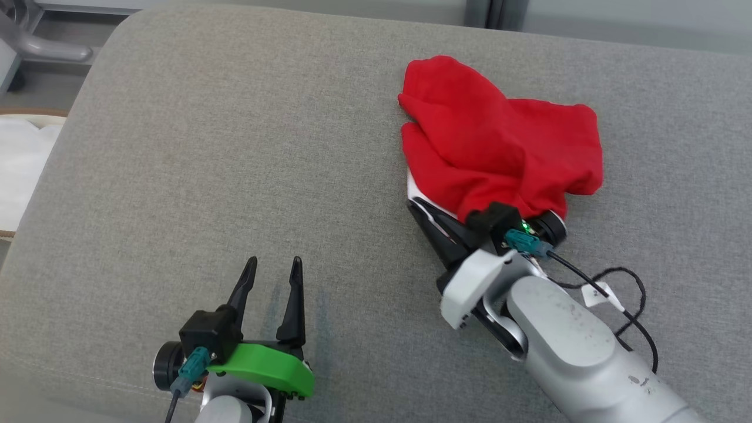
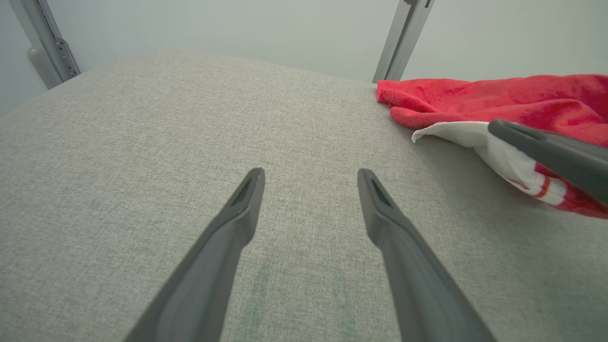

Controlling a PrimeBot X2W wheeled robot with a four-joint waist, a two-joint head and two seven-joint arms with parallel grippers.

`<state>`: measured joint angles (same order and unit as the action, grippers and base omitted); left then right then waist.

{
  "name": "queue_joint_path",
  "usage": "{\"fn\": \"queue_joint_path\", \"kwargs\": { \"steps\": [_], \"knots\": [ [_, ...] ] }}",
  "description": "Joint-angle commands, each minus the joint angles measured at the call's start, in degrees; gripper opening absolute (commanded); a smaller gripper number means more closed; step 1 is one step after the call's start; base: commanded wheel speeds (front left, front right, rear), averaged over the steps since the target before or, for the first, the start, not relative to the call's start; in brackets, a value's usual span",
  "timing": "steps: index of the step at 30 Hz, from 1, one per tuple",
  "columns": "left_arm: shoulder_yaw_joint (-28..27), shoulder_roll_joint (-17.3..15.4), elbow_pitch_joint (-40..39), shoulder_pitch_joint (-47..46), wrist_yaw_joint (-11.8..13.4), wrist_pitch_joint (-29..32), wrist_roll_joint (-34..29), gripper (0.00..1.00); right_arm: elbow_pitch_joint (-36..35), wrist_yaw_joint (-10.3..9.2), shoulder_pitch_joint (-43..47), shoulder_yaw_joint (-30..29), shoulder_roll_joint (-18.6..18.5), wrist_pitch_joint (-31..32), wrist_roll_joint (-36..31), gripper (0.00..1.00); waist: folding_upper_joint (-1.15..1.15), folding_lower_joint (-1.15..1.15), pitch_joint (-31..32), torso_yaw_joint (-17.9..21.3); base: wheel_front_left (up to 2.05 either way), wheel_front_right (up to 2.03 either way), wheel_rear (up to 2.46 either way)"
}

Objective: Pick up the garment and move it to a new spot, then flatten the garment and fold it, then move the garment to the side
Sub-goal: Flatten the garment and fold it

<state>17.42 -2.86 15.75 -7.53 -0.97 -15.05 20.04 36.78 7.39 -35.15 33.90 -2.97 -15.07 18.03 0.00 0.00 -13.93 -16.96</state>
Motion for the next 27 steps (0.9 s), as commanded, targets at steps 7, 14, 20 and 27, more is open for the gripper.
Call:
{"fn": "queue_joint_path", "kwargs": {
  "steps": [7,14,20,27],
  "knots": [
    [-0.9,-0.1,0.5,1.6,0.1,-0.2,-1.2,1.0,-13.7,0.08,-12.1,6.2,-0.1,-0.1,10.5,0.0,0.0,0.0,3.6,-0.3,0.0,0.0,0.0],
    [-2.1,-0.1,-0.3,2.9,0.5,-0.2,-1.9,1.0,-19.0,0.08,-23.1,-6.3,-0.1,-0.1,12.1,0.0,0.0,0.0,5.1,1.1,0.0,0.0,0.0],
    [-3.6,-0.1,-0.8,3.4,0.8,-0.2,-2.6,1.0,-16.4,0.08,-23.3,-20.6,-0.1,-0.1,5.7,0.0,0.0,0.0,5.4,4.2,0.0,0.0,0.0],
    [-4.0,-0.1,-0.8,2.5,0.3,-0.2,-3.4,1.0,-8.0,0.07,-15.6,-36.3,-6.3,-0.1,-7.0,0.0,0.0,0.0,4.6,7.3,0.0,0.0,0.0]
  ]
}}
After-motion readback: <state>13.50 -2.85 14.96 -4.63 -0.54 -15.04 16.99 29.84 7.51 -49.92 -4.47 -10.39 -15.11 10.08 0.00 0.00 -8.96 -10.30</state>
